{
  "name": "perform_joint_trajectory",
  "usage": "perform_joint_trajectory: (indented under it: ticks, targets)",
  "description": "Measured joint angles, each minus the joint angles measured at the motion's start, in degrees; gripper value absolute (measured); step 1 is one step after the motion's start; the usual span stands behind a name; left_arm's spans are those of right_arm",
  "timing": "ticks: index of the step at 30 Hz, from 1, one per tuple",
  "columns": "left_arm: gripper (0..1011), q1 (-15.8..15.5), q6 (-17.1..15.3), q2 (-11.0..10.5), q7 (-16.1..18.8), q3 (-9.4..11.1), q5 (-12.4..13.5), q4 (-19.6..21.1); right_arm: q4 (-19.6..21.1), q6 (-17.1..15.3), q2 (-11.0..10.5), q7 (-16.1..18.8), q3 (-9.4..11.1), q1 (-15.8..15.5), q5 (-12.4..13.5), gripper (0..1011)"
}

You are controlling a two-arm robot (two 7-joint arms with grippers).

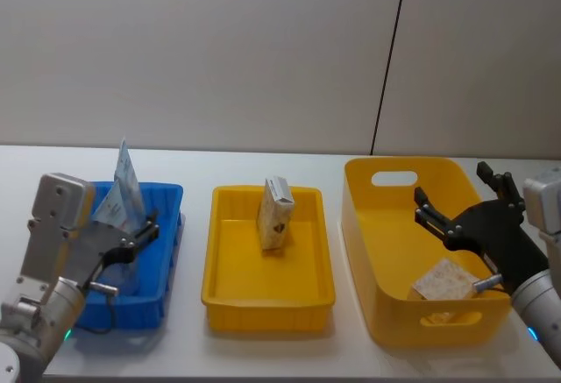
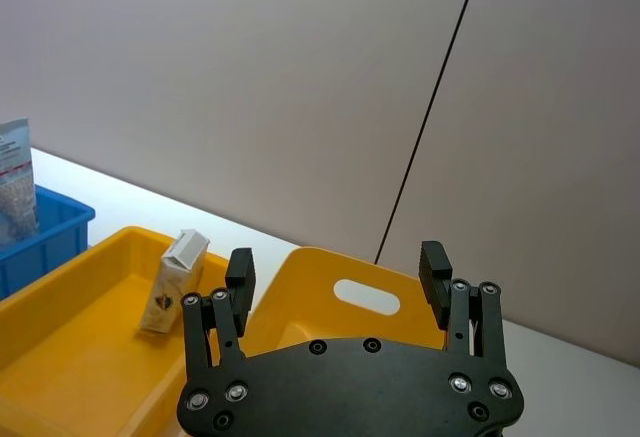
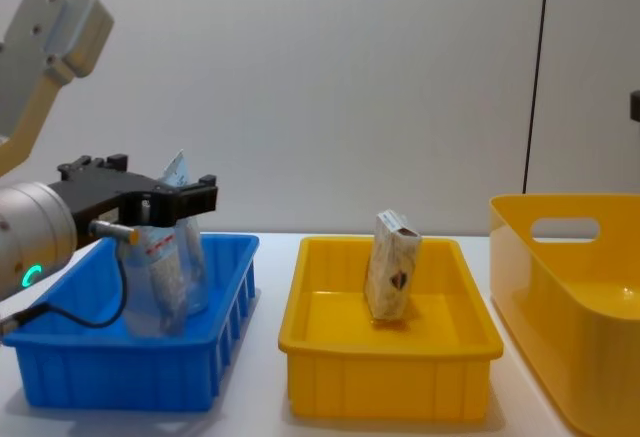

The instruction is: Bimanual collaborative sorting of washing and personal care products

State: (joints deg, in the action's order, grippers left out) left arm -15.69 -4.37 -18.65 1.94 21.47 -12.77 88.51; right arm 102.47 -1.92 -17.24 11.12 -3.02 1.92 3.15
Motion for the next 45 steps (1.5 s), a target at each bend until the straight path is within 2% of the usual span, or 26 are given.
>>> perform_joint_trajectory:
  ticks: [11,21,31,41,45]
  targets:
    - [1002,-1.2,-2.2,1.7,0.1,-2.4,-2.4,-3.1,-0.1,0.4,-0.1,0.1,0.0,-0.1,-0.1,1004]
    - [1001,-2.7,-3.6,3.9,-1.5,-4.3,-5.4,-7.8,-0.2,0.6,-0.1,0.2,0.0,-0.1,-0.1,1004]
    - [1001,-4.7,-3.8,5.9,-3.1,-5.1,-7.0,-12.5,-0.2,0.6,-0.1,0.2,0.0,-0.1,-0.1,1004]
    - [1001,-6.9,-3.4,7.7,-4.2,-5.1,-7.3,-16.6,-0.2,0.7,-0.1,0.2,0.0,-0.1,-0.1,1004]
    - [918,-8.0,-2.8,8.5,-4.6,-5.0,-7.3,-18.6,-0.2,0.7,-0.1,0.2,0.0,-0.1,-0.1,1004]
